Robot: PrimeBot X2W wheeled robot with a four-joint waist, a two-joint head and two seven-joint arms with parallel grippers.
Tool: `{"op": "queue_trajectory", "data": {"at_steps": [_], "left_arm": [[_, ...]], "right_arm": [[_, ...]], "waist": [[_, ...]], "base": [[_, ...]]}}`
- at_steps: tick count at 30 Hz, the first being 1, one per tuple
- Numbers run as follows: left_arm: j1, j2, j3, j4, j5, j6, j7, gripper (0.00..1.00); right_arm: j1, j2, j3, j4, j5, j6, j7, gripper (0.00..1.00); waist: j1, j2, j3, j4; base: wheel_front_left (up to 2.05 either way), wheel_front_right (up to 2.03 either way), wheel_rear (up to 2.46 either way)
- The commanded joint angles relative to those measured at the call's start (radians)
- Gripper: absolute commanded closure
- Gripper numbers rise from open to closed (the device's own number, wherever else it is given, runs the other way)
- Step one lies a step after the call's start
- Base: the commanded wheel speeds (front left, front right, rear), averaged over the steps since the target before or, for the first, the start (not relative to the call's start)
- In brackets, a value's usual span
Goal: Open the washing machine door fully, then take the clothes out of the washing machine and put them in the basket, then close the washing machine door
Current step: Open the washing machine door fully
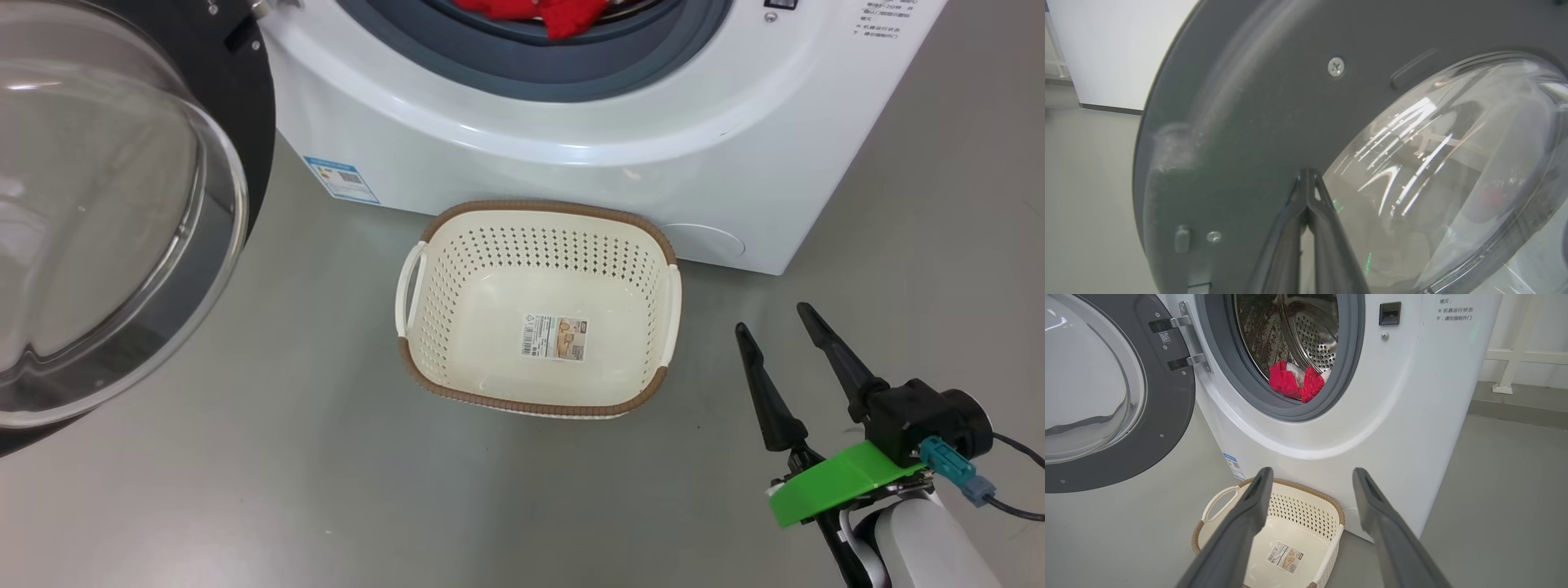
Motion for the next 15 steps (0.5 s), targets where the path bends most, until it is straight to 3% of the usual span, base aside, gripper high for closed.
{"op": "queue_trajectory", "data": {"at_steps": [1,9,15], "left_arm": [[-0.011,0.071,0.017,-0.013,0.002,0.001,-0.005,1.00],[0.007,0.069,-0.005,-0.002,-0.012,0.001,-0.005,1.00],[0.068,0.035,-0.039,-0.044,-0.032,0.001,-0.005,1.00]], "right_arm": [[-0.019,0.007,0.022,-0.025,-0.001,0.007,-0.009,0.00],[-0.006,0.012,0.019,-0.018,0.005,0.007,-0.009,0.00],[0.010,0.018,0.025,-0.009,0.017,0.007,-0.009,0.00]], "waist": [[0.0000,0.0000,-0.002,-0.002],[0.0000,0.0000,-0.036,-0.003],[0.0000,0.0000,-0.086,-0.007]], "base": [[0.00,0.00,0.00],[0.00,0.00,0.00],[0.00,0.00,0.00]]}}
